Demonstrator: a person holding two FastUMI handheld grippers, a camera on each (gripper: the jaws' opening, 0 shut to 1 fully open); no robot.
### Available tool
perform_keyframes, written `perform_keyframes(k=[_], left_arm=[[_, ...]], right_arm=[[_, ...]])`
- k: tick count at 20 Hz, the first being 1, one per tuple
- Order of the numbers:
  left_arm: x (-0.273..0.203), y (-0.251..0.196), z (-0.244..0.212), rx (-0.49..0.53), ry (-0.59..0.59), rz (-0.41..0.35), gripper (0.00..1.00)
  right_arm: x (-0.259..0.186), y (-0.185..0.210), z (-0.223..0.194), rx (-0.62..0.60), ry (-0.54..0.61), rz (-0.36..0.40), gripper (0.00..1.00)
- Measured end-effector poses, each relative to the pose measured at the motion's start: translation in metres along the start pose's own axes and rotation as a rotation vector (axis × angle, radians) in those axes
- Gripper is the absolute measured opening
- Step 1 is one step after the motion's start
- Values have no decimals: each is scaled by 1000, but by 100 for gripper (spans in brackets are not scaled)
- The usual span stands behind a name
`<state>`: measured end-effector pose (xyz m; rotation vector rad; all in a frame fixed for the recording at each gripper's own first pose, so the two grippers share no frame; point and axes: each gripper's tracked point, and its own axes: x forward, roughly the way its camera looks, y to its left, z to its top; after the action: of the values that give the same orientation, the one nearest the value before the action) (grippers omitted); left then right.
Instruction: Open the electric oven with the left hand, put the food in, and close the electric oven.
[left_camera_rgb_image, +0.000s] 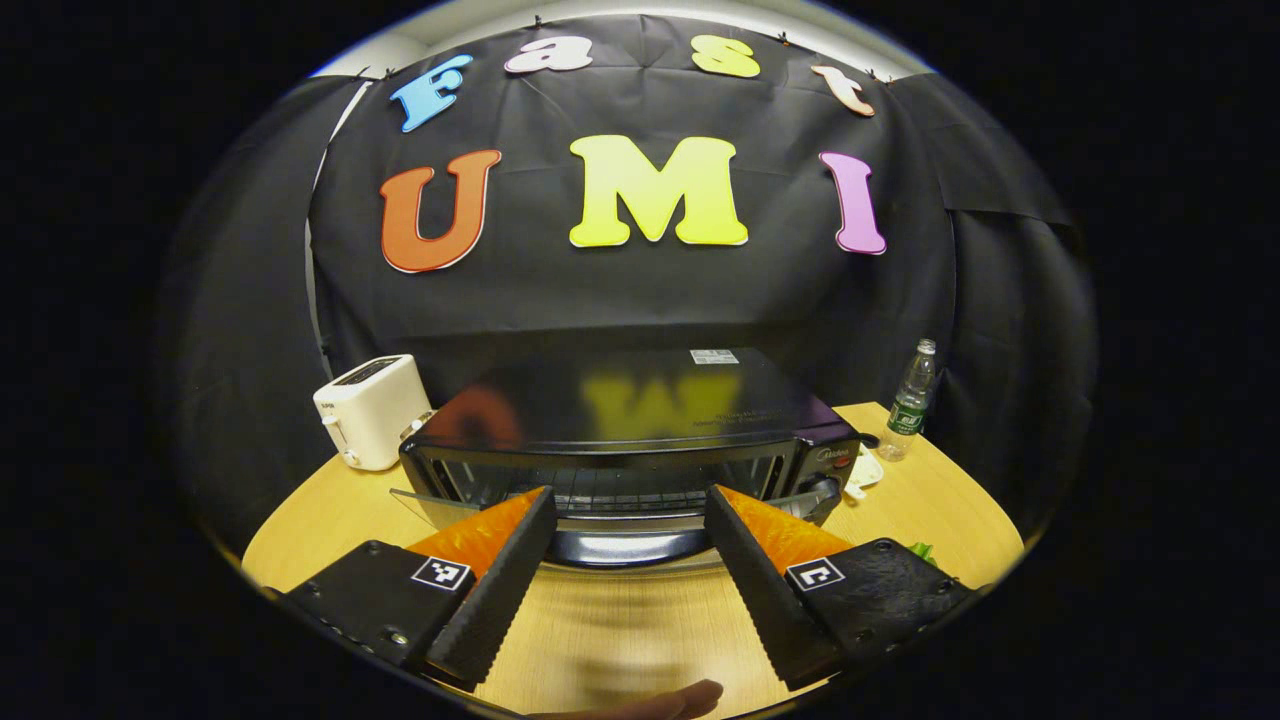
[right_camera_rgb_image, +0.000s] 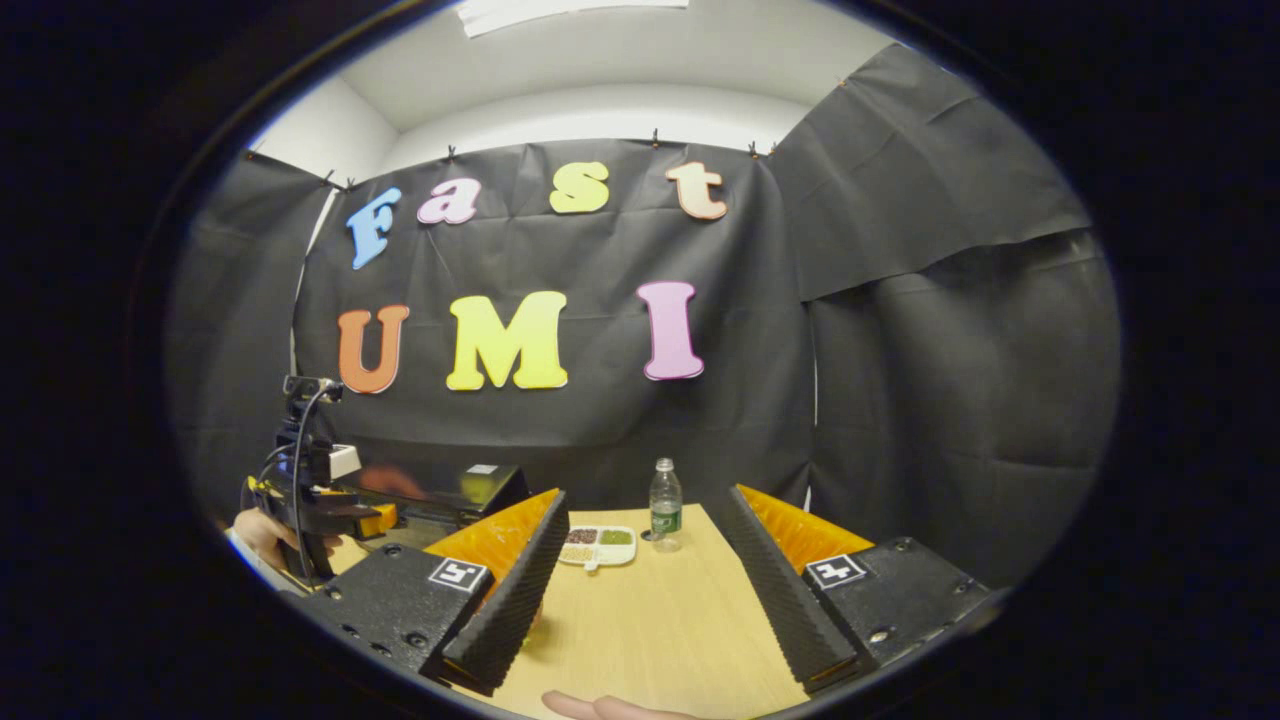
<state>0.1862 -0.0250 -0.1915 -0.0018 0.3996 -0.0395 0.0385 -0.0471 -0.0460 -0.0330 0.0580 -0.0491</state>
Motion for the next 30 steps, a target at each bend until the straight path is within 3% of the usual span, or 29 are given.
perform_keyframes(k=[7, 8, 12, 24, 28, 29, 30], left_arm=[[-31, -3, -40, -4, 19, 0, 99], [-35, -3, -46, -11, 25, 0, 99], [-47, -5, -76, -4, 59, 0, 99], [-56, -9, -141, -9, 131, -1, 98], [-49, -7, -171, -47, 199, 1, 95], [-51, -8, -170, -42, 198, 0, 87], [-51, -9, -167, -32, 187, -2, 95]], right_arm=[[-5, 11, -9, -7, 16, 17, 96], [-6, 14, -11, -5, 22, 25, 100], [-7, 16, -14, -6, 29, 35, 96], [-5, 31, -26, -33, 65, 50, 96], [-2, 33, -29, -38, 80, 49, 96], [-1, 33, -30, -42, 86, 48, 96], [0, 33, -30, -49, 89, 48, 96]])
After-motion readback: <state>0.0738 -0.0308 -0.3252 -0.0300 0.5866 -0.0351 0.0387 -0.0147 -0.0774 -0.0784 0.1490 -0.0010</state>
